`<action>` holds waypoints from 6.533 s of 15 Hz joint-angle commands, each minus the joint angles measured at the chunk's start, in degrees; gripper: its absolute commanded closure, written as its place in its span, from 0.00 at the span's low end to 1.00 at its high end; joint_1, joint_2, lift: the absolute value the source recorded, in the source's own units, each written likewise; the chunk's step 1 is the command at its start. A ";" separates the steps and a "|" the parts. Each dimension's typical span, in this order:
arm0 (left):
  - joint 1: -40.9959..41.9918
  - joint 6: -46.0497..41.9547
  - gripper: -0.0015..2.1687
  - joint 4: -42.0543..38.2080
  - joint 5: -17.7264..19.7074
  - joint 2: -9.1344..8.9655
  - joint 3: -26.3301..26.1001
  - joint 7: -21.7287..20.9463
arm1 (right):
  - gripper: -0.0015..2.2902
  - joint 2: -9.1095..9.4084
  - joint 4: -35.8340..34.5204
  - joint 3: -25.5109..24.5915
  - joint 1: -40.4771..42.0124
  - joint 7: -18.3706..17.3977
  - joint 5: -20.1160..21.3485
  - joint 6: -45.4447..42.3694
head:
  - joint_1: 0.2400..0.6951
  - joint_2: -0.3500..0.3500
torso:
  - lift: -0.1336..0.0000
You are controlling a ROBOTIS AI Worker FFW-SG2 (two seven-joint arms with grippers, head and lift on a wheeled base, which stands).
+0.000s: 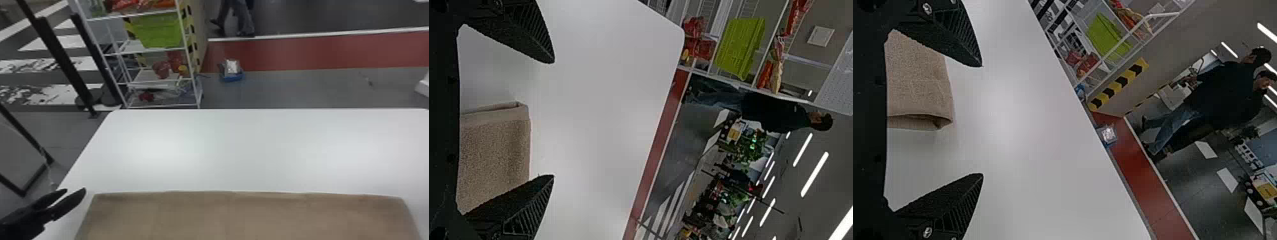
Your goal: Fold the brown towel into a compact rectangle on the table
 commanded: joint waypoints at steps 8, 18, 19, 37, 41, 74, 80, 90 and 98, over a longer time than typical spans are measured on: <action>0.16 0.00 0.03 -0.05 0.07 0.00 0.16 0.17 | 0.04 0.00 0.17 0.05 0.23 0.00 0.01 -0.16 | 1.00 0.76 | 0.07; 5.61 2.29 0.05 -3.83 0.95 -1.49 0.68 -1.58 | 0.04 -0.09 0.52 0.14 -0.03 0.00 0.01 -0.51 | 1.00 0.75 | 0.07; 6.58 2.99 0.05 -4.44 0.86 -1.58 0.68 -1.50 | 0.04 -0.26 0.87 0.14 -0.12 0.00 0.10 -0.86 | 1.00 0.74 | 0.07; 12.20 3.87 0.35 -6.90 -4.59 -2.11 -6.44 -3.87 | 0.04 -0.52 2.01 0.58 -0.91 0.00 0.19 -1.57 | 1.00 0.64 | 0.07; 11.94 4.04 0.83 -6.90 -5.38 -1.49 -6.96 -5.80 | 0.04 -0.52 2.28 0.58 -1.00 0.00 0.19 -1.57 | 1.00 0.62 | 0.07; 15.37 18.81 0.00 -33.53 -4.50 -8.06 -53.81 11.60 | 0.04 -0.35 4.56 2.34 -1.35 0.00 0.28 -2.97 | 1.00 0.00 | 0.07; 13.61 18.81 0.01 -32.65 -10.65 -8.06 -61.54 12.74 | 0.04 -0.26 4.21 2.95 -1.35 0.00 0.28 -2.45 | 1.00 0.00 | 0.07; 12.20 4.75 0.01 -24.13 9.39 -8.06 -25.68 13.89 | 0.04 0.27 -13.28 11.13 5.59 3.61 -0.95 17.24 | 1.00 0.23 | 0.07; 9.57 6.15 0.01 -18.06 14.92 -8.06 -10.22 12.22 | 0.08 0.09 -20.05 30.81 4.54 2.55 11.00 19.29 | 1.00 0.85 | 0.07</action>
